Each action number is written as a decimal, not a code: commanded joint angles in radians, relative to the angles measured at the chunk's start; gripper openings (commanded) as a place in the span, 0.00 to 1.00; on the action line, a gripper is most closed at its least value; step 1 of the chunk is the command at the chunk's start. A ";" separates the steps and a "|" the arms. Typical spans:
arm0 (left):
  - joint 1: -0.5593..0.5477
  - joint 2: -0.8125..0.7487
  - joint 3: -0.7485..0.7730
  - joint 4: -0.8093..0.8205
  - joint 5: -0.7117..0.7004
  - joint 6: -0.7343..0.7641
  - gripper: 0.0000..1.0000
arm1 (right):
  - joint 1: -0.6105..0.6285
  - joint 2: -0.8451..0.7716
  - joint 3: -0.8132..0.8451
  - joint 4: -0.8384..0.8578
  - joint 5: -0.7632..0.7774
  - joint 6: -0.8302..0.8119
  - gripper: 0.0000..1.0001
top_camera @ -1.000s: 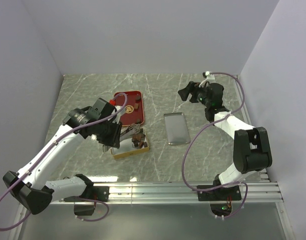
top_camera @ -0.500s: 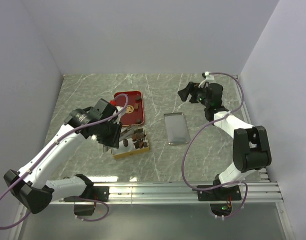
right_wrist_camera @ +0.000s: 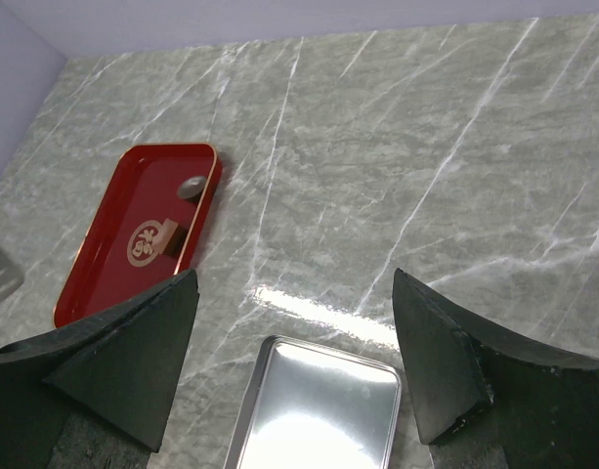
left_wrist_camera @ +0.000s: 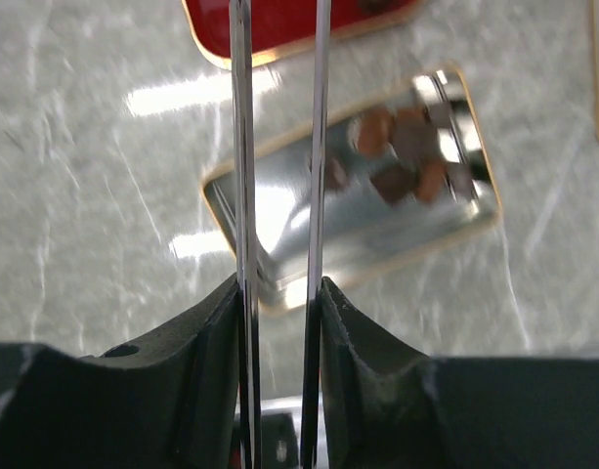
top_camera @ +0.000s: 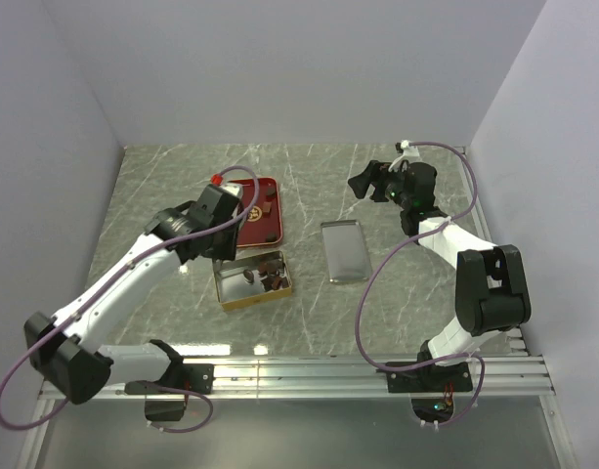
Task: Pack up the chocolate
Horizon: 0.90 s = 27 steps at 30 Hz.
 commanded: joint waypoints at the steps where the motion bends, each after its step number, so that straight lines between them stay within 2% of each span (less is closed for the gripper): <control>1: -0.004 0.068 -0.011 0.194 -0.133 0.006 0.38 | -0.011 0.003 0.051 0.026 -0.017 0.003 0.87; 2: -0.004 0.087 0.005 0.271 -0.144 0.016 0.38 | -0.012 0.004 0.052 0.023 -0.017 0.001 0.87; 5: -0.004 0.174 0.066 0.362 -0.133 0.060 0.38 | -0.011 0.003 0.048 0.026 -0.013 0.000 0.87; 9: -0.004 0.339 0.164 0.353 -0.136 0.108 0.39 | -0.012 0.003 0.049 0.025 -0.013 0.000 0.87; 14: -0.001 0.433 0.206 0.357 -0.107 0.140 0.41 | -0.012 -0.001 0.045 0.023 -0.011 0.000 0.87; 27: 0.001 0.409 0.129 0.350 -0.098 0.083 0.42 | -0.015 -0.005 0.039 0.032 -0.019 0.004 0.87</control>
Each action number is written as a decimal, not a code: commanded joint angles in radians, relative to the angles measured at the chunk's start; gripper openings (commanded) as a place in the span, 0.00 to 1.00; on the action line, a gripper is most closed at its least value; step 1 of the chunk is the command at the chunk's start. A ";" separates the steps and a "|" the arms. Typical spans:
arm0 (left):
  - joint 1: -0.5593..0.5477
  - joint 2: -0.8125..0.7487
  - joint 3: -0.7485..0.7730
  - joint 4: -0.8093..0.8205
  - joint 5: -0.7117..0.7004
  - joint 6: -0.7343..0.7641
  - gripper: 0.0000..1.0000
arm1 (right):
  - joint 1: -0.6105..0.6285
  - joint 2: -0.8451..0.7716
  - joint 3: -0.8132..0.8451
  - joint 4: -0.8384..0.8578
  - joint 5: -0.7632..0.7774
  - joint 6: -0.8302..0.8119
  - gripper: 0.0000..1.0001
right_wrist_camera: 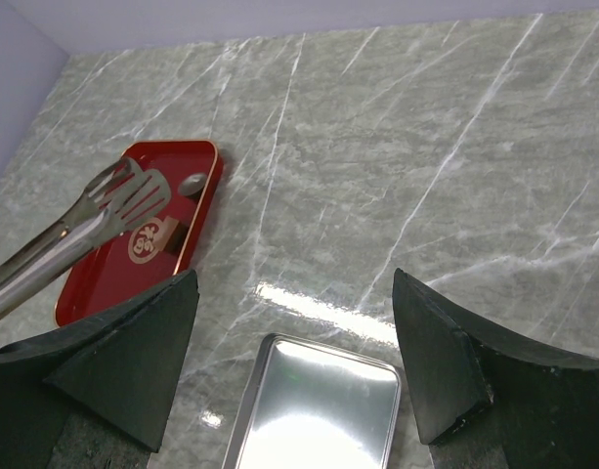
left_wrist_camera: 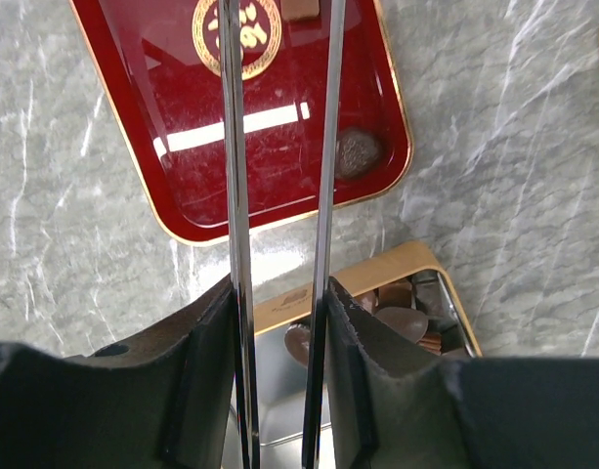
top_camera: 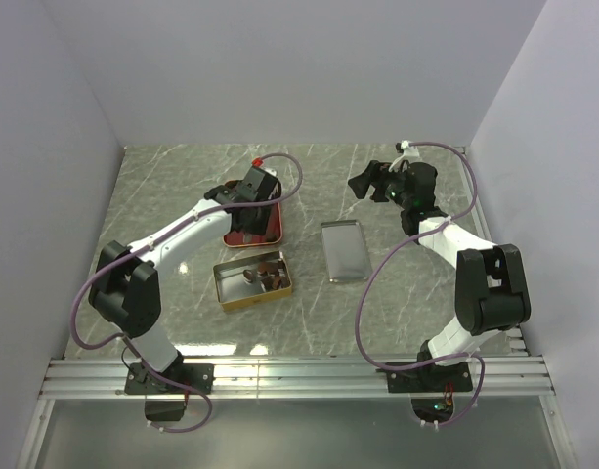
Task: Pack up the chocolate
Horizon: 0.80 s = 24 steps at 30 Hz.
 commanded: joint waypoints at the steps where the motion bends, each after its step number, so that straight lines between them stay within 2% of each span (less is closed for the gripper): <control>1: -0.001 -0.047 -0.029 0.029 0.009 -0.023 0.42 | -0.010 -0.011 0.038 0.032 -0.006 0.002 0.87; 22: 0.000 -0.031 -0.086 0.041 0.045 -0.051 0.42 | -0.010 -0.016 0.034 0.037 -0.008 0.004 0.87; 24: -0.001 -0.031 -0.088 0.044 0.051 -0.049 0.39 | -0.010 -0.016 0.032 0.037 -0.008 0.004 0.87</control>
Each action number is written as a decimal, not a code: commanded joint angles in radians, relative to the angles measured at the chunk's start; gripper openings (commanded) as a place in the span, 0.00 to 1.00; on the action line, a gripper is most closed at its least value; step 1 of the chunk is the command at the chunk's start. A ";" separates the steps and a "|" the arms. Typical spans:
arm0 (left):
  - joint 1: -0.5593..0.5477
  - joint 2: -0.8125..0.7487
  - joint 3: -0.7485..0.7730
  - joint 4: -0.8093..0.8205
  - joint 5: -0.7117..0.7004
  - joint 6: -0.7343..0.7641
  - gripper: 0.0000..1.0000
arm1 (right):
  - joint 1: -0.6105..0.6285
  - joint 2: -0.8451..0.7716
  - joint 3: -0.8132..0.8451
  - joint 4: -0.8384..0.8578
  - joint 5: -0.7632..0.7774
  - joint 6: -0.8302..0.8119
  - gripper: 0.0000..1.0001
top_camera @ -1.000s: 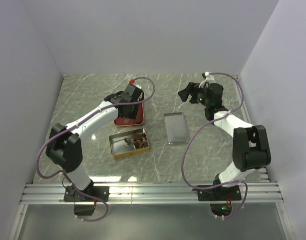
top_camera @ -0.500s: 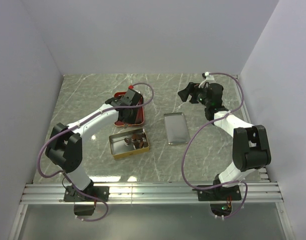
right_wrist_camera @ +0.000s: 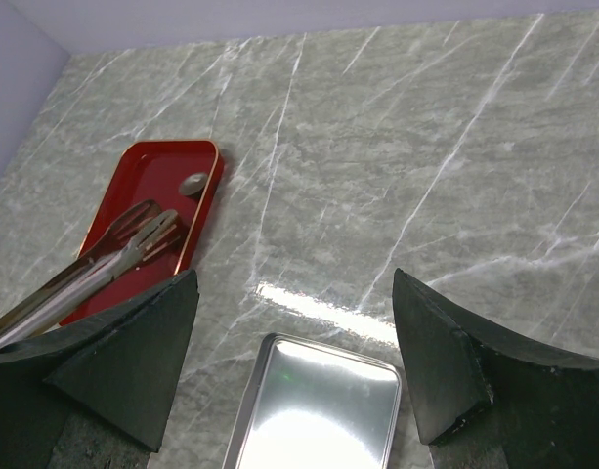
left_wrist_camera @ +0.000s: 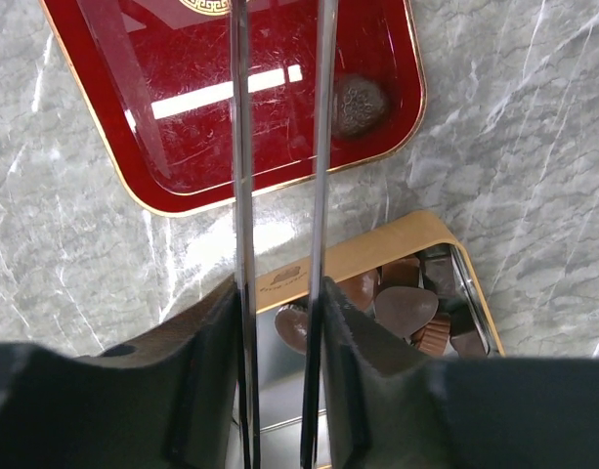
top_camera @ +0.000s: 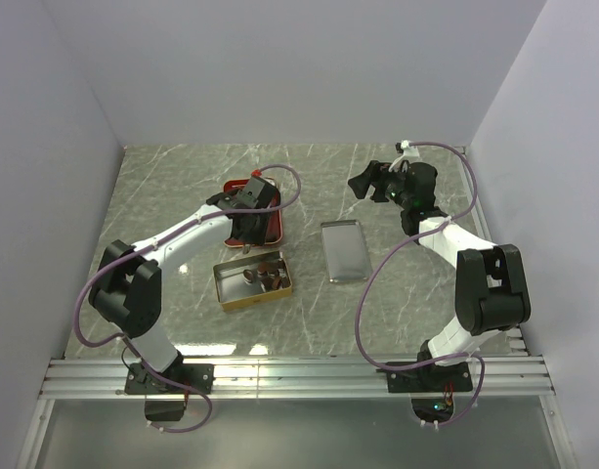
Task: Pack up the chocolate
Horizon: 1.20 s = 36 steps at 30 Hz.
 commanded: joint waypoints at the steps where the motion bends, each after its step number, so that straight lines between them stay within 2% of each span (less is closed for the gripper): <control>1: -0.001 -0.031 0.000 0.034 0.017 -0.016 0.37 | -0.009 -0.016 0.032 0.036 -0.005 0.007 0.87; 11: 0.000 -0.043 -0.008 0.005 0.021 -0.014 0.27 | -0.009 -0.016 0.032 0.038 -0.008 0.007 0.87; 23: -0.006 -0.200 -0.044 -0.066 0.052 -0.042 0.26 | -0.011 -0.016 0.032 0.038 -0.013 0.008 0.87; 36: -0.027 -0.381 -0.136 -0.152 0.172 -0.096 0.27 | -0.011 -0.022 0.030 0.041 -0.017 0.011 0.87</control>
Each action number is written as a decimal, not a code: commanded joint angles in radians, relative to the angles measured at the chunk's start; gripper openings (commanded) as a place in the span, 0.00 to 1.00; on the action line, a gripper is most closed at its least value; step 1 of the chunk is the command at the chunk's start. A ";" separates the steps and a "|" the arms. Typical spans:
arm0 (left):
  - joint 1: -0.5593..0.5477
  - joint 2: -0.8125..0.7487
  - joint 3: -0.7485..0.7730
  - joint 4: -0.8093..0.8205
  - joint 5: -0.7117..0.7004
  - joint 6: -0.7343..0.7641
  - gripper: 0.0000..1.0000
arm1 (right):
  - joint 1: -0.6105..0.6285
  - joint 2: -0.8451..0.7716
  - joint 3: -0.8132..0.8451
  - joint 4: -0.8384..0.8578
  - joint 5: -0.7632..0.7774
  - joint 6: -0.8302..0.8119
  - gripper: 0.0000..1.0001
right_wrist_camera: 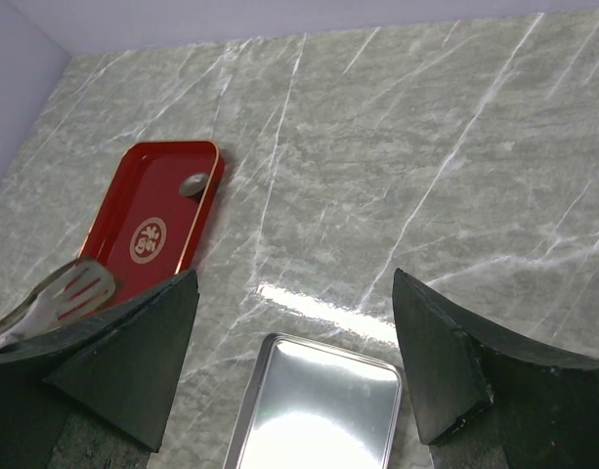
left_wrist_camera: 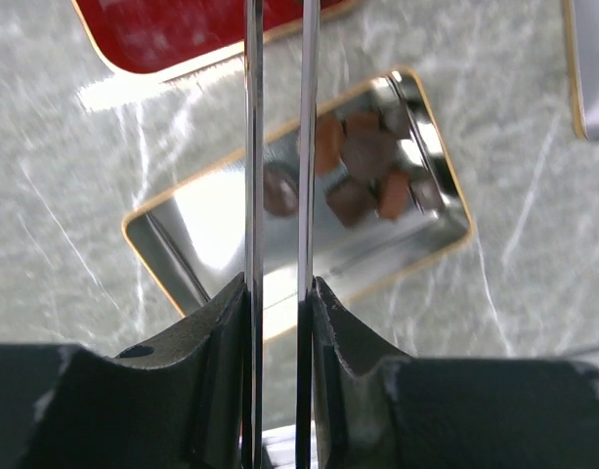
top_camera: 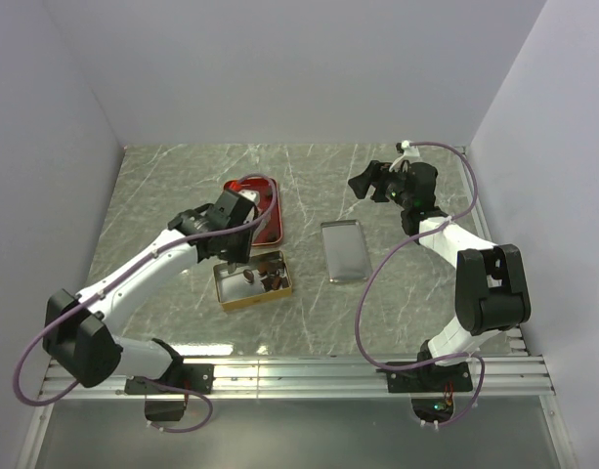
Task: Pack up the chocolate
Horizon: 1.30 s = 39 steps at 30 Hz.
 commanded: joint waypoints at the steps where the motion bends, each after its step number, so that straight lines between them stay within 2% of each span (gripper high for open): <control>1: -0.017 -0.086 0.000 -0.030 0.057 -0.037 0.27 | -0.009 -0.022 0.029 0.042 -0.015 0.006 0.87; 22: -0.084 -0.268 -0.052 -0.176 0.129 -0.169 0.27 | -0.008 -0.027 0.027 0.044 -0.021 0.008 0.87; 33: -0.106 -0.322 -0.091 -0.210 0.177 -0.212 0.28 | -0.009 -0.024 0.030 0.037 -0.012 0.005 0.87; 39: -0.127 -0.330 -0.117 -0.240 0.189 -0.229 0.32 | -0.009 -0.025 0.030 0.034 -0.012 0.003 0.87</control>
